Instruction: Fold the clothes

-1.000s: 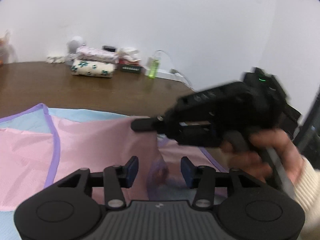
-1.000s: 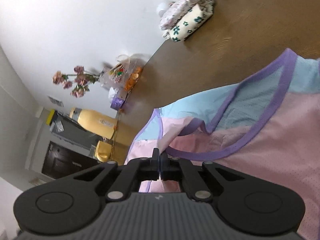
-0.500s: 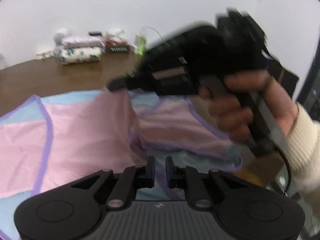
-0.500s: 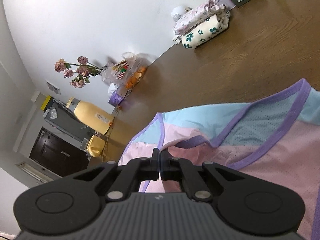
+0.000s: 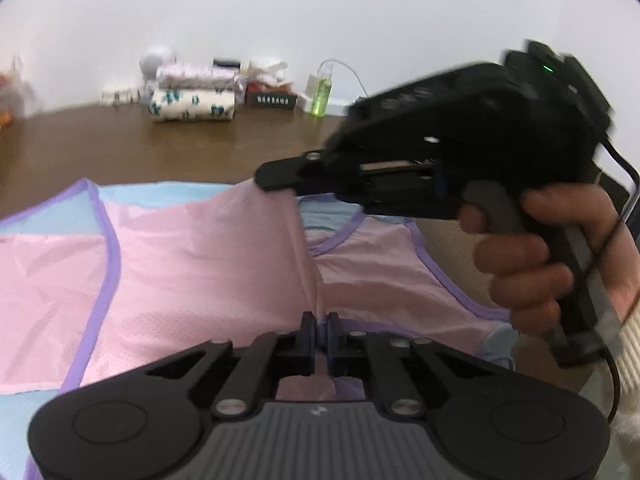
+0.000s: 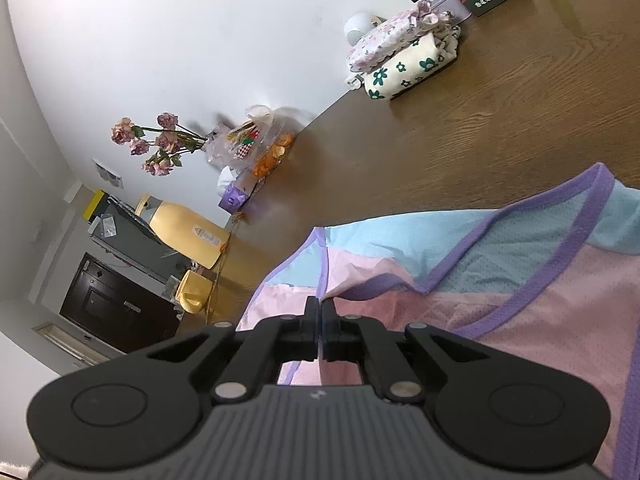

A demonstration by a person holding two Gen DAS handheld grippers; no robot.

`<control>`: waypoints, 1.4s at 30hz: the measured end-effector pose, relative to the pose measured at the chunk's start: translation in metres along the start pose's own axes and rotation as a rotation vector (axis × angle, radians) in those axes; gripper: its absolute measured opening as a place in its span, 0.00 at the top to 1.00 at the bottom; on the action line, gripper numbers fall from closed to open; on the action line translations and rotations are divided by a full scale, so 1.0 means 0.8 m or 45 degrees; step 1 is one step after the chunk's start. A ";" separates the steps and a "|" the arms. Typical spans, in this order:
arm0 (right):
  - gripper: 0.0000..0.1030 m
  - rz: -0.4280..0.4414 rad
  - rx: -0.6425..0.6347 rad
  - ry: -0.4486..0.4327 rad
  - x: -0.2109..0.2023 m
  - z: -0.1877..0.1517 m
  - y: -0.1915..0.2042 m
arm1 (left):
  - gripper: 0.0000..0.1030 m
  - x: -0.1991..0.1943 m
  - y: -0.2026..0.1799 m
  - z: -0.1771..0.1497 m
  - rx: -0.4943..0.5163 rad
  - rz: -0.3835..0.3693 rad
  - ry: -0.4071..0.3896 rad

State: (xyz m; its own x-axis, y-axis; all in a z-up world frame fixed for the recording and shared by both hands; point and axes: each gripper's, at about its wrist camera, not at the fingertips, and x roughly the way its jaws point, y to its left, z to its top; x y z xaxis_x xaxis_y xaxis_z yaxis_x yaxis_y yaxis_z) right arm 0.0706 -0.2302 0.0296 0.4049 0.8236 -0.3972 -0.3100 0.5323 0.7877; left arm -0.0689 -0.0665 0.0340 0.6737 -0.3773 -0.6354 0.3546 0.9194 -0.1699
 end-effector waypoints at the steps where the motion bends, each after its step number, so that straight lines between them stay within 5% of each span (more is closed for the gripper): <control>1: 0.99 0.007 0.000 0.001 0.002 0.000 0.000 | 0.96 -0.001 -0.005 -0.001 0.026 0.026 -0.017; 10: 0.99 0.027 0.002 -0.031 -0.002 -0.003 0.002 | 0.97 -0.042 -0.022 -0.012 0.211 0.233 -0.149; 14: 0.99 -0.128 -0.052 -0.016 -0.003 -0.015 -0.007 | 0.96 -0.043 -0.028 -0.013 0.245 0.256 -0.151; 18: 0.99 -0.359 -0.203 -0.007 -0.017 -0.035 -0.005 | 0.89 -0.032 -0.061 -0.028 0.439 0.165 -0.116; 21: 0.96 -0.454 -0.280 -0.018 -0.038 -0.048 -0.001 | 0.74 -0.026 -0.075 -0.034 0.476 -0.045 -0.050; 23: 0.87 -0.518 -0.332 -0.025 -0.053 -0.057 0.001 | 0.72 -0.031 -0.072 -0.033 0.475 -0.126 -0.033; 26: 0.75 -0.593 -0.402 -0.041 -0.075 -0.072 0.006 | 0.61 -0.045 -0.050 -0.031 0.472 -0.085 -0.047; 34: 0.75 -0.353 -0.466 0.053 -0.071 -0.142 0.047 | 0.60 -0.070 0.071 -0.029 0.292 -0.016 0.044; 40: 0.76 -0.301 -0.455 0.091 -0.061 -0.171 0.063 | 0.60 -0.091 0.132 -0.050 0.270 0.026 0.054; 42: 0.86 -0.331 -0.471 0.055 -0.054 -0.180 0.066 | 0.60 -0.099 0.145 -0.055 0.255 0.023 0.051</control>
State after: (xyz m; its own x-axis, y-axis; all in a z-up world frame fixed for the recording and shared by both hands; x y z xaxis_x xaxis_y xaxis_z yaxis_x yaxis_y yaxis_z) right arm -0.0867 -0.2095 0.0204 0.4761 0.6564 -0.5852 -0.4924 0.7503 0.4411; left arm -0.1098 0.0746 0.0311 0.6562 -0.3524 -0.6673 0.4673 0.8841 -0.0074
